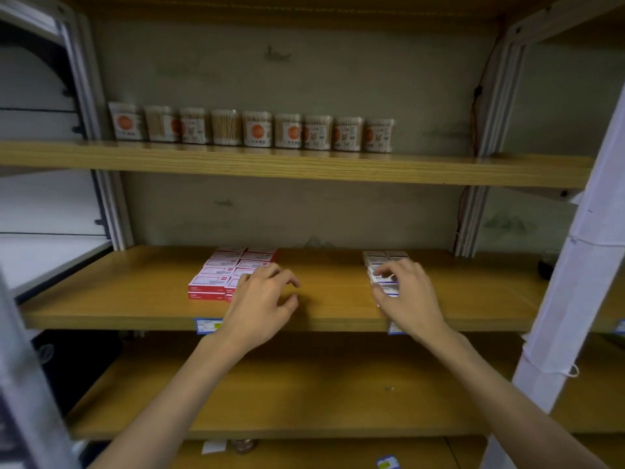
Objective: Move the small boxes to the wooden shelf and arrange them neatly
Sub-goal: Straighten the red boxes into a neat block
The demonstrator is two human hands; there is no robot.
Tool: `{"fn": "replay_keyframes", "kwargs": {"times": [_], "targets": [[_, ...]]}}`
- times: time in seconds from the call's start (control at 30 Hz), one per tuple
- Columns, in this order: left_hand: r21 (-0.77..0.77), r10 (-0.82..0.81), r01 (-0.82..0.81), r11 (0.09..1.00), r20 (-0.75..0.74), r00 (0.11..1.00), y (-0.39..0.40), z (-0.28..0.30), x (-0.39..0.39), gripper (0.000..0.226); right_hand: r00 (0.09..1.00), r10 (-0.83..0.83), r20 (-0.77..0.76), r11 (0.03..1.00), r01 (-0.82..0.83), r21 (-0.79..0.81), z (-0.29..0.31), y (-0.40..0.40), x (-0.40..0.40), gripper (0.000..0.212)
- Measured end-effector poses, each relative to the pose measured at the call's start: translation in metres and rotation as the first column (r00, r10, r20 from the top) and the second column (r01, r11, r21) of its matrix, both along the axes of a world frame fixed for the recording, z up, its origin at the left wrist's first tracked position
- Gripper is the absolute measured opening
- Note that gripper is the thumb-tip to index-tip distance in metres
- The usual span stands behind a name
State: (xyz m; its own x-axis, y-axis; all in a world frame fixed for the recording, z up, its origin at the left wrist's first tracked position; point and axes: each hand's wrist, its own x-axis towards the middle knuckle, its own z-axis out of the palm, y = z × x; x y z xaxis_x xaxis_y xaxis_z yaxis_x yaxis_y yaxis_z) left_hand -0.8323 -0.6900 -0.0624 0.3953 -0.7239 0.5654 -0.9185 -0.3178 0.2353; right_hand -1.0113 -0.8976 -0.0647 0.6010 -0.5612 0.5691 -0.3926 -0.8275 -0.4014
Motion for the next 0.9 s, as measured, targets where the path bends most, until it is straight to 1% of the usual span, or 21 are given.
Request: {"fn": "replay_keyframes", "kwargs": {"times": [0.07,0.13,0.23,0.37,0.47,0.53,0.63,0.7,0.8,0.9], "targets": [[-0.032,0.04,-0.041,0.999,-0.015,0.999,0.016,0.0,0.013,0.023,0.995,0.1,0.025,0.994,-0.1,0.037,0.004,0.024,0.02,0.02],[-0.058,0.094,-0.095,0.994,-0.018,0.995,0.033,0.001,0.026,0.023,0.987,0.16,0.032,0.985,-0.161,0.053,0.006,0.048,0.042,0.017],[-0.063,0.193,-0.195,0.979,-0.041,0.98,0.058,0.001,0.046,0.031,0.981,0.195,-0.002,0.977,-0.195,0.088,0.004,0.077,0.072,0.018],[-0.099,0.278,-0.296,0.95,-0.164,0.947,0.091,-0.006,0.08,0.048,0.978,0.202,-0.04,0.964,-0.192,0.185,-0.001,0.114,0.112,0.027],[-0.084,0.257,-0.309,0.947,-0.379,0.889,0.105,-0.013,0.1,0.052,0.989,0.14,-0.04,0.963,-0.127,0.237,-0.008,0.132,0.137,0.032],[-0.05,0.242,-0.301,0.952,-0.479,0.844,0.109,-0.018,0.11,0.052,0.998,0.063,-0.027,0.962,-0.054,0.267,-0.012,0.14,0.15,0.035],[-0.093,0.185,-0.285,0.954,-0.563,0.805,0.109,-0.021,0.122,0.047,0.998,-0.055,0.029,0.938,0.042,0.345,-0.017,0.145,0.162,0.036],[-0.104,0.162,-0.281,0.954,-0.608,0.777,0.105,-0.02,0.127,0.045,0.993,-0.098,0.062,0.91,0.064,0.409,-0.019,0.145,0.166,0.033],[-0.127,0.117,-0.259,0.958,-0.649,0.751,0.1,-0.021,0.13,0.041,0.991,-0.096,0.09,0.868,0.039,0.495,-0.018,0.146,0.169,0.029],[-0.166,0.078,-0.241,0.956,-0.65,0.756,0.104,-0.028,0.13,0.034,0.991,-0.068,0.115,0.845,-0.004,0.534,-0.018,0.147,0.166,0.028]]}}
